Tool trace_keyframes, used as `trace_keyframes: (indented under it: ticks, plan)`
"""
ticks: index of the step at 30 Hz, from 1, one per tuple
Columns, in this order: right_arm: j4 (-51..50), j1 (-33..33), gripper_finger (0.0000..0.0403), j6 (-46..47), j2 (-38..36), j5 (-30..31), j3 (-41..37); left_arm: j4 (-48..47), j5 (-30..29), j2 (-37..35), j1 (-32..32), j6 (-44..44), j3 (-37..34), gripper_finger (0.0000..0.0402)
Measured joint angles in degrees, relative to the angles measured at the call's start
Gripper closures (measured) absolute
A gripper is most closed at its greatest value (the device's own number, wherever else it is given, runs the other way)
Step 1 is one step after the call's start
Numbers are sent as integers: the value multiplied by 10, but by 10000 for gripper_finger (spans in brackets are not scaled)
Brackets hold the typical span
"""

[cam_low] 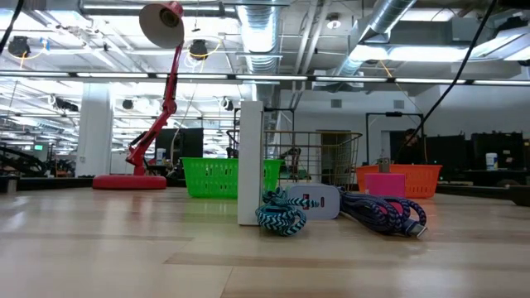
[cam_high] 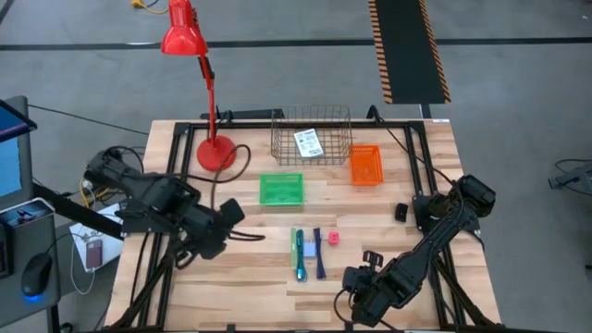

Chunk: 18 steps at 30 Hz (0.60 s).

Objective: Pick and place items into bin
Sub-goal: Put the white card reader box into the gold wire basket

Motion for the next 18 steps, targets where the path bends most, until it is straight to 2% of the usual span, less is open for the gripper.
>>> trace_keyframes:
  ticks: [8,18]
  plan:
    - [16,0,266,0,0,0,0,-21,48,53,0,30,0,184]
    - [15,1,265,0,0,0,0,-7,64,53,5,30,-44,184]
